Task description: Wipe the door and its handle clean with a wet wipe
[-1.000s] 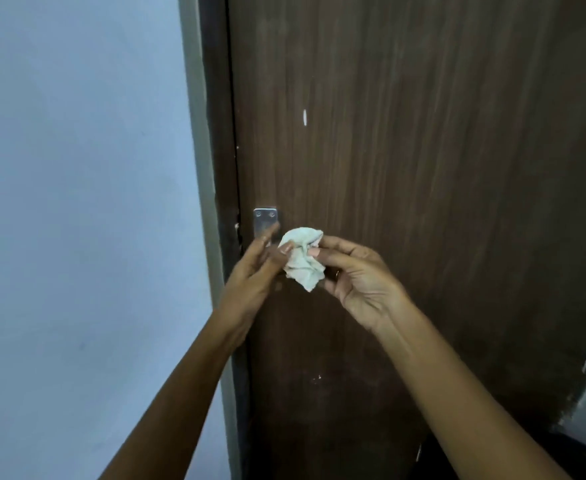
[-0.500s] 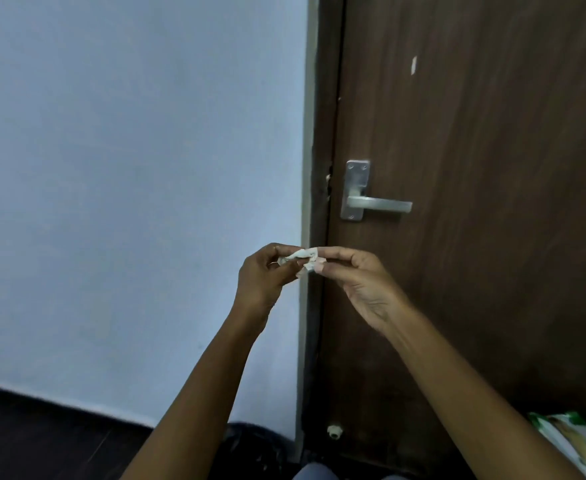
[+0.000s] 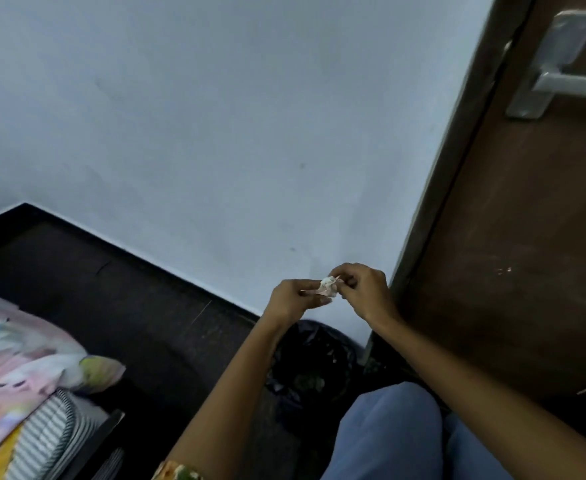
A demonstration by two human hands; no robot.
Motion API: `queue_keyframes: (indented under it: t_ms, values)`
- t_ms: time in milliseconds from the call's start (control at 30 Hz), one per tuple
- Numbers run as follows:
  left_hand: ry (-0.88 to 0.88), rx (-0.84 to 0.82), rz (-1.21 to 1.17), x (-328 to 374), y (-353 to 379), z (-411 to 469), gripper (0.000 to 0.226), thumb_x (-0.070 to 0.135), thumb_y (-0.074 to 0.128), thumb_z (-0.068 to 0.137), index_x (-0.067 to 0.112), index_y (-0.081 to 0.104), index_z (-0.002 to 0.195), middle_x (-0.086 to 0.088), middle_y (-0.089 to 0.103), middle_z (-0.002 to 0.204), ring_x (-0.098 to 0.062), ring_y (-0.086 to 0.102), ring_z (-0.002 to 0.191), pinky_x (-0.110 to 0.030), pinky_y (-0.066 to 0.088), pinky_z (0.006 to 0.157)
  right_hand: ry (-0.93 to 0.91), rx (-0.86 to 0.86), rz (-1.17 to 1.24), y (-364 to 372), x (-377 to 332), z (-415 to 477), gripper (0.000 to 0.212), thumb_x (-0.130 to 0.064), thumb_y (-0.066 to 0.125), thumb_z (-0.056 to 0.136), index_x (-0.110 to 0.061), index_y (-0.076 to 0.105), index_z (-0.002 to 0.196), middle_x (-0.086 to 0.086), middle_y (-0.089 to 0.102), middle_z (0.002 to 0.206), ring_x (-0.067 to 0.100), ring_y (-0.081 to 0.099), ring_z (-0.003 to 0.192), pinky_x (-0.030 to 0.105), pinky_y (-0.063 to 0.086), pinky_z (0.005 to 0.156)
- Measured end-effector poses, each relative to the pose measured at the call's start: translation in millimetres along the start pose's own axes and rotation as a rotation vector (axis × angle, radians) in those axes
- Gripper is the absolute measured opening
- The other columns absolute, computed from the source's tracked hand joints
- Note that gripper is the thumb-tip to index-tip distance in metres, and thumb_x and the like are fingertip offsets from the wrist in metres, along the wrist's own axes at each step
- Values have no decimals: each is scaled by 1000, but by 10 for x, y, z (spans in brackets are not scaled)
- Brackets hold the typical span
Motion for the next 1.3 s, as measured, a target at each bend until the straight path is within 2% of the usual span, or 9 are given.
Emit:
queue_keyframes:
  t_ms: [100,200,267,433,600,900,1067,1200,1300]
  values:
    - [-91,110,32,-379,26,-5,26,9,74,80,7,72,106,-4,69,91,-5,59,71,-2,42,54,19,-45,-64,308,202,-54,18,7,60,79,-4,72,85,12,68,84,14,55,67,4,37,58]
    - [-163,200,2,-707,113,29,19,5,72,82,1,73,100,-12,72,90,-16,67,73,-19,56,73,55,-85,-118,584,405,-101,16,6,61,80,-3,73,86,13,66,89,14,53,70,9,36,63]
    - [-202,235,0,-860,178,57,15,4,70,83,-1,73,97,-15,73,90,-23,70,79,-33,58,81,96,-83,-145,704,515,-141,15,4,61,81,-2,73,88,12,65,92,16,57,75,10,35,65]
    - [-198,290,109,-1063,294,133,16,8,64,89,2,71,102,-8,71,84,-12,65,65,-24,55,71,183,-64,-166,920,741,-247,16,3,58,83,0,72,92,14,64,96,25,60,89,17,39,72]
    - [-155,301,212,-1125,369,205,21,11,61,91,5,70,109,-12,72,101,-24,67,89,-32,54,83,218,-57,-189,1044,890,-282,17,-3,58,86,-2,71,97,14,63,97,25,59,89,24,43,73]
    - [-175,223,222,-1281,413,447,26,14,56,95,4,65,117,-15,68,114,-25,64,101,-28,48,87,338,-110,-166,1164,1050,-201,23,-1,49,90,4,68,102,21,67,101,35,63,91,42,53,82]
    - [-185,46,354,-1413,467,513,41,19,44,101,10,44,140,-10,37,151,-23,34,139,-27,25,109,497,-230,-243,1191,1198,-233,33,-7,41,94,-9,62,118,17,59,121,33,60,98,37,52,83]
    - [-208,108,477,-1518,350,519,45,20,42,100,19,38,145,-3,29,155,-24,33,139,-41,27,112,505,-176,-194,1014,1234,-230,31,-6,41,94,-8,64,115,15,62,119,31,62,93,38,53,82]
    - [-60,253,510,-1356,245,543,46,15,45,97,15,41,143,-4,32,154,-24,41,135,-44,30,112,477,-126,-140,793,1232,-129,29,-6,42,94,-9,67,108,12,65,114,28,61,83,35,53,81]
Point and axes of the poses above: each hand's wrist, its own z-axis towards the middle knuckle, its own y-axis out of the palm, x = y × z, the point moved 5 cm from there along z, towards the middle knuckle
